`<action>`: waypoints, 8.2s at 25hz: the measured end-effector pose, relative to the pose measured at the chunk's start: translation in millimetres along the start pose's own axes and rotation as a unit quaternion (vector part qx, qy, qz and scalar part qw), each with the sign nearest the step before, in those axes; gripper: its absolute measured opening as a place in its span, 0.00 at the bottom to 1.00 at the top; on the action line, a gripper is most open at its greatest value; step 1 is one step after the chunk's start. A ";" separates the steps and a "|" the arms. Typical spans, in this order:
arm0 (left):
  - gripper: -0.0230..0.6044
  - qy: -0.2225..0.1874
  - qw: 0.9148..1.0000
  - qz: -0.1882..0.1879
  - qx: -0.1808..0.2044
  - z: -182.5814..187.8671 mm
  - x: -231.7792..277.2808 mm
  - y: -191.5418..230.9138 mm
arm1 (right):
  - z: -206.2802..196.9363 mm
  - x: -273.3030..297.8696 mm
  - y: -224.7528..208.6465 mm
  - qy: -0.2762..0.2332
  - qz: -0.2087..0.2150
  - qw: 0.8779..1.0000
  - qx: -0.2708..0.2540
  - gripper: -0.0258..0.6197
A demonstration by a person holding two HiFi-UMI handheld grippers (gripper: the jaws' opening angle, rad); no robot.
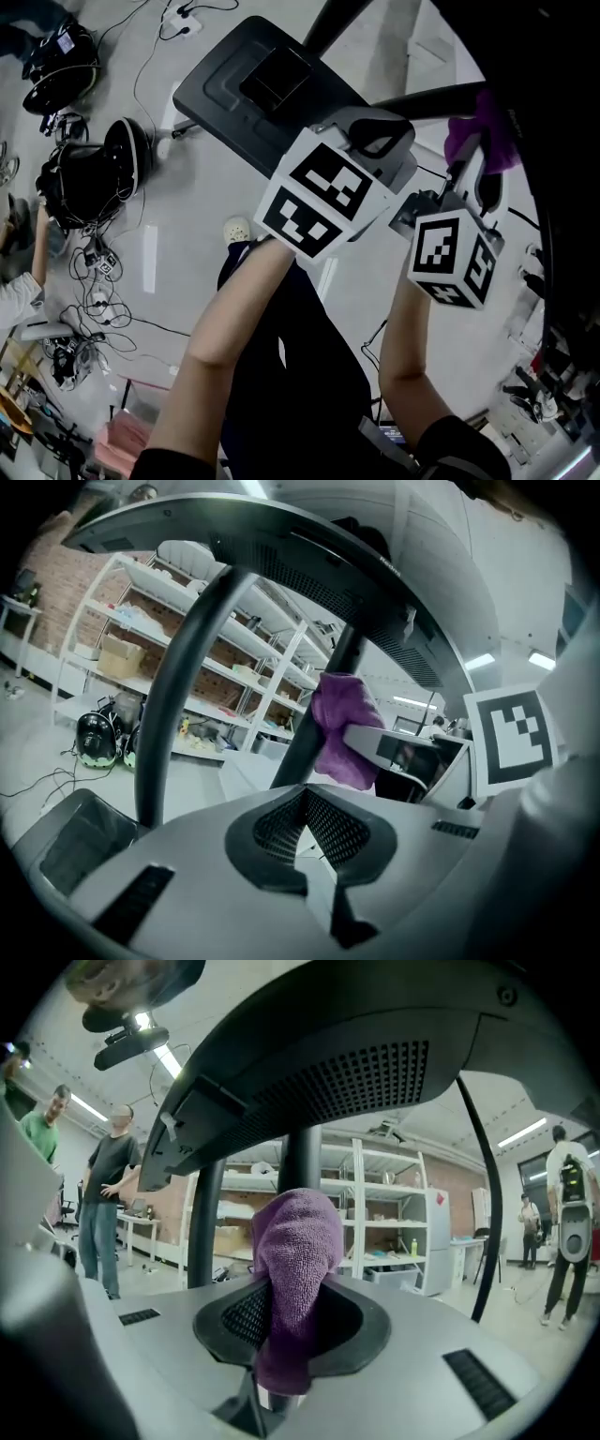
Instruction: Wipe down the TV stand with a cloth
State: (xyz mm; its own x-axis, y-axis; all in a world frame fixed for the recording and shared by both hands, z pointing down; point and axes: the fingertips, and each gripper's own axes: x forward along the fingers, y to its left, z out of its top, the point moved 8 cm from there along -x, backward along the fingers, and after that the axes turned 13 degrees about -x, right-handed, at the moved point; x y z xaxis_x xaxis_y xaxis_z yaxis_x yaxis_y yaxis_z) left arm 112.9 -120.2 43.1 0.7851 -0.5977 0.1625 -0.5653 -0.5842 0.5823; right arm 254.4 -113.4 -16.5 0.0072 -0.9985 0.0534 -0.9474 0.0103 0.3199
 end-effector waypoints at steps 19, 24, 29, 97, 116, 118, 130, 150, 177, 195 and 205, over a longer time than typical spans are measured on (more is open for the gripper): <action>0.04 0.016 0.998 0.033 -0.045 -45.2 7.8 16.8 | -94.7 32.1 19.8 0.135 0.084 0.987 -0.017 0.19; 0.04 0.028 0.998 0.037 -0.052 -60.7 15.7 26.3 | -124.3 43.5 24.8 0.180 0.120 0.976 -0.023 0.19; 0.04 0.037 0.996 0.045 -0.063 -72.4 18.1 34.3 | -144.1 50.6 30.6 0.218 0.148 0.964 -0.023 0.19; 0.04 0.036 0.987 0.154 -0.004 49.8 -206.0 274.8 | -13.7 82.0 377.6 0.267 0.191 0.928 0.175 0.19; 0.04 0.072 0.993 0.083 -0.037 29.2 -146.2 341.1 | -82.9 142.3 385.1 0.362 0.061 0.916 0.160 0.19; 0.04 0.084 0.993 0.077 -0.033 24.8 -141.6 340.2 | -87.5 139.0 378.3 0.375 0.035 0.911 0.167 0.19; 0.04 0.114 0.987 0.111 -0.034 14.7 -162.0 356.3 | -87.7 123.8 377.0 0.406 -0.081 0.889 0.194 0.19; 0.04 0.077 0.977 0.187 -0.062 8.0 -261.1 355.3 | -63.5 73.7 447.8 0.366 0.101 0.912 0.155 0.19; 0.04 0.097 0.983 0.148 -0.048 -33.6 -203.9 293.5 | -103.1 36.6 378.8 0.368 0.091 0.910 0.169 0.19; 0.04 0.078 0.983 0.162 -0.030 -26.6 -210.1 205.3 | -56.4 -24.1 321.2 0.295 0.225 0.917 0.145 0.19; 0.04 0.067 0.988 0.136 -0.023 -13.8 -167.4 145.5 | -36.4 -30.8 243.4 0.247 0.268 0.925 0.110 0.19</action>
State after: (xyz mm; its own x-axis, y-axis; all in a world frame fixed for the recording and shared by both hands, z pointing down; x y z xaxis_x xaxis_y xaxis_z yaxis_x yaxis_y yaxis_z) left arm -97.2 -97.6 111.6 0.6340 -0.6490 0.4205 -0.7502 -0.3841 0.5382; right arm 35.2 -78.3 94.1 -0.3884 -0.7064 0.5917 -0.8989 0.4317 -0.0747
